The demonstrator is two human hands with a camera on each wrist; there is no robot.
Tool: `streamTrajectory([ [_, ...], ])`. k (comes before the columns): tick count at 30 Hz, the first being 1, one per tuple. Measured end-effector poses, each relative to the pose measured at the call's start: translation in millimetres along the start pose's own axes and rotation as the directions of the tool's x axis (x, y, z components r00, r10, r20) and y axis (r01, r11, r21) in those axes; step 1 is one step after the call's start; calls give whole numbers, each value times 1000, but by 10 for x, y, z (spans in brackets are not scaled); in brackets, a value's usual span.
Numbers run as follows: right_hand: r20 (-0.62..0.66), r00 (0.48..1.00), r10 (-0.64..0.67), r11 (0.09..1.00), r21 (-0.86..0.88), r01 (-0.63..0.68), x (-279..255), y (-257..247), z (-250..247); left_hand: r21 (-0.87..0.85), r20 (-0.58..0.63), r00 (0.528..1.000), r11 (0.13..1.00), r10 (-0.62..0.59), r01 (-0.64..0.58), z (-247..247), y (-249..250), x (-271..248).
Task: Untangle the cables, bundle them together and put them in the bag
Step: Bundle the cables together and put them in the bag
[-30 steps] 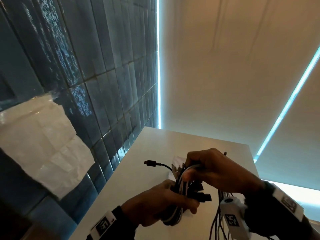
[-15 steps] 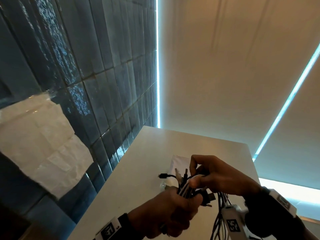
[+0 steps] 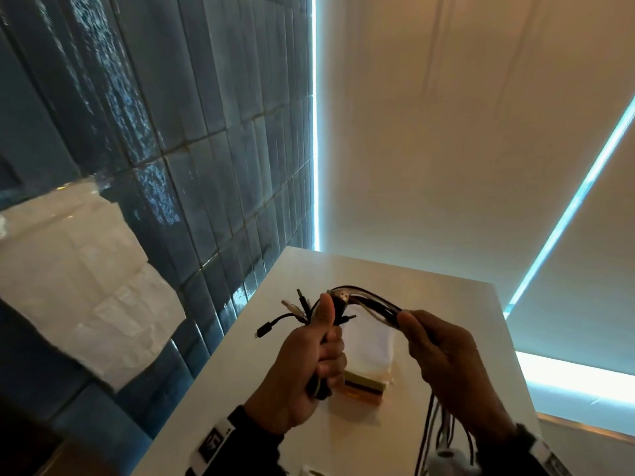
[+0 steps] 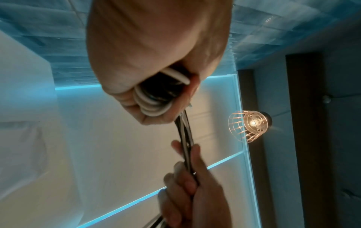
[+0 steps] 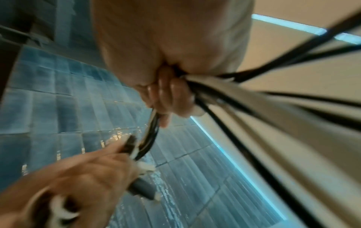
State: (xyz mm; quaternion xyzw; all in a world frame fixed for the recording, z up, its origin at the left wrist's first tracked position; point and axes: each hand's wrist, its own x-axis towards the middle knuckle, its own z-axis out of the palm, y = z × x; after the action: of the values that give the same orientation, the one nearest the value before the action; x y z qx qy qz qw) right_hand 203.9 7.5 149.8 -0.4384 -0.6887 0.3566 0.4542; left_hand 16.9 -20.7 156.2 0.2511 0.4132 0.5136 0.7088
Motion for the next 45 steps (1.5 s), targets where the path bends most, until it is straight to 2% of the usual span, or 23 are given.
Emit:
streamTrajectory([
  [3, -126, 979, -162, 973, -188, 136, -48, -115, 176, 64, -28, 998, 996, 57, -55, 82, -56, 48],
  [4, -121, 968, -222, 950, -251, 186, -60, -147, 228, 67, -21, 997, 995, 74, -73, 101, -68, 57],
  [6, -23, 953, -302, 890, -366, 273, -89, -207, 314, 75, -9, 996, 993, 91, -90, 127, -71, 67],
  [9, 194, 947, -258, 814, -483, 321, -123, -158, 355, 166, 35, 995, 982, 88, -93, 150, -50, 69],
  [11, 276, 942, -188, 777, -545, 315, -140, -105, 343, 228, 45, 996, 970, 78, -87, 167, -38, 83],
  [15, 355, 915, -192, 676, -628, 386, -178, -257, 396, 142, 47, 998, 988, 48, -54, 240, -63, 114],
  [17, 335, 920, -204, 615, -687, 387, -179, -278, 449, 46, -24, 999, 998, 46, -45, 249, -74, 177],
  [18, 336, 920, -203, 615, -687, 387, -177, -273, 483, 11, -66, 996, 998, 67, -66, 241, -64, 199],
  [20, 361, 915, -181, 669, -636, 384, -153, -243, 539, -28, -98, 989, 993, 108, -111, 214, -38, 251],
  [21, 367, 919, -144, 740, -577, 346, -155, -236, 541, -51, -104, 986, 990, 128, -134, 206, -18, 268],
  [23, 262, 962, -79, 917, -360, 173, -197, -215, 528, -144, -135, 975, 970, 177, -196, 172, 60, 316],
  [25, 147, 989, 8, 981, -195, 22, -265, -74, 516, -227, -212, 944, 927, 251, -298, 90, 226, 382],
  [27, 160, 982, 98, 992, -97, -83, -428, 176, 496, -289, -255, 912, 874, 322, -390, -29, 461, 430],
  [29, 295, 937, 187, 982, -49, -181, -620, 353, 411, -275, -240, 891, 853, 385, -443, -126, 653, 436],
  [31, 428, 863, 267, 962, -60, -267, -645, 464, 270, -229, -163, 884, 855, 437, -465, -148, 748, 381],
  [32, 438, 855, 278, 955, -31, -295, -576, 478, 194, -206, -114, 885, 860, 452, -466, -134, 754, 364],
  [33, 387, 887, 253, 956, 41, -291, -480, 453, 107, -186, -64, 886, 867, 459, -463, -103, 739, 363],
  [35, 201, 965, 171, 945, 244, -218, -239, 398, -16, -150, 17, 889, 881, 457, -450, -16, 652, 364],
  [37, 175, 979, 101, 932, 329, -154, -10, 210, -12, -100, 65, 901, 901, 430, -422, 66, 507, 375],
  [39, 324, 942, 88, 958, 231, -169, 110, -7, 113, -30, 84, 915, 919, 394, -393, 143, 353, 373],
  [41, 519, 845, 131, 965, 127, -228, 158, -152, 296, 12, 100, 920, 924, 379, -382, 200, 250, 366],
  [43, 584, 798, 150, 944, 155, -291, 125, -175, 438, 33, 61, 924, 924, 378, -381, 214, 250, 357],
  [45, 588, 796, 144, 913, 230, -335, 61, -143, 498, 27, 15, 933, 932, 360, -361, 182, 296, 339],
])
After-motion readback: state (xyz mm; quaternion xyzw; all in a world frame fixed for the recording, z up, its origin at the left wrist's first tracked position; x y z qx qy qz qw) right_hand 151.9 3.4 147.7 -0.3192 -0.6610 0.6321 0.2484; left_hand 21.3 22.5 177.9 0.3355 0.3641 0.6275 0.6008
